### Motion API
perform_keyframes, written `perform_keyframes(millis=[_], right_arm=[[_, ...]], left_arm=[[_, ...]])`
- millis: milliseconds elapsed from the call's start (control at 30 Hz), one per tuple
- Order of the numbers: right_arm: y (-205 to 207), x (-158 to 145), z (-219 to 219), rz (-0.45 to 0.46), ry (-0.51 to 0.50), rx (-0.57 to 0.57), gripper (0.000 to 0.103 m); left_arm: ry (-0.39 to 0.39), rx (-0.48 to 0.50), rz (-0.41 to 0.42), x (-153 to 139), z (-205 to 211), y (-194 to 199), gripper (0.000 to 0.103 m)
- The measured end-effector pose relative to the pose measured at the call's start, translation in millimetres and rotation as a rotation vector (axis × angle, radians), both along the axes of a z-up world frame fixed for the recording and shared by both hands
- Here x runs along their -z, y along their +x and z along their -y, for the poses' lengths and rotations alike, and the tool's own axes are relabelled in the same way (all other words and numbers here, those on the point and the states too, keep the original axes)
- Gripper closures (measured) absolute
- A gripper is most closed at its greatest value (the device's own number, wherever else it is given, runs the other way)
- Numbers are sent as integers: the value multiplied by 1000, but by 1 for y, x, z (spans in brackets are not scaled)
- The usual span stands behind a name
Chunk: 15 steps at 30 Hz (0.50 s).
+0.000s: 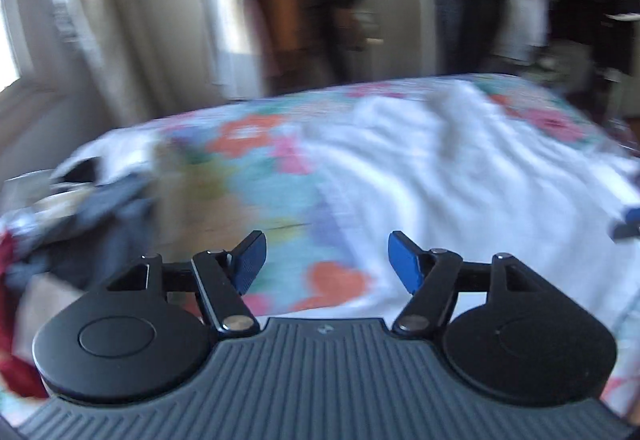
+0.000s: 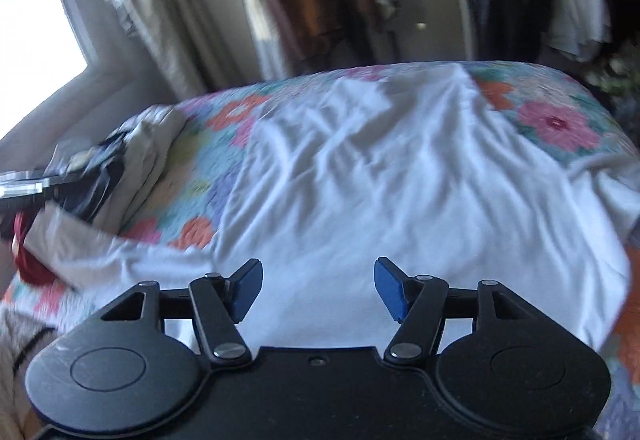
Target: Fold clothes
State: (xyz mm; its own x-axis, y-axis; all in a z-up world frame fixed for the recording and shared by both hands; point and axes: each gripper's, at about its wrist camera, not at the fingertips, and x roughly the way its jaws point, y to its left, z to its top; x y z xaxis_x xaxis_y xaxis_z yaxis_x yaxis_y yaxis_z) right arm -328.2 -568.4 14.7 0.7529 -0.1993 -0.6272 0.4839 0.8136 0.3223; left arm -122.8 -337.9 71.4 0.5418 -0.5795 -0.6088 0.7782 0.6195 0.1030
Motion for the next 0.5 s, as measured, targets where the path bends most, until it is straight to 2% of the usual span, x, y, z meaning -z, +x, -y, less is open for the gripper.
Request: perform_keyframes(millis=[100, 167, 267, 433, 500], right_arm=[[-32, -6, 53, 46, 52, 139, 36], [-57, -7, 89, 71, 73, 217, 36], [-102, 1, 142, 100, 146, 332, 36], [-152, 39, 202, 107, 279, 456, 36], [-159, 56, 219, 107, 304, 496, 35]], left_arm=[[-28, 167, -43, 23, 67, -38, 36], [-48, 246, -116, 45, 105, -62, 36], [-28, 306, -180, 80, 146, -81, 36], [44, 280, -272, 137, 170, -88, 36], [81, 258, -260, 147, 169, -85, 36]])
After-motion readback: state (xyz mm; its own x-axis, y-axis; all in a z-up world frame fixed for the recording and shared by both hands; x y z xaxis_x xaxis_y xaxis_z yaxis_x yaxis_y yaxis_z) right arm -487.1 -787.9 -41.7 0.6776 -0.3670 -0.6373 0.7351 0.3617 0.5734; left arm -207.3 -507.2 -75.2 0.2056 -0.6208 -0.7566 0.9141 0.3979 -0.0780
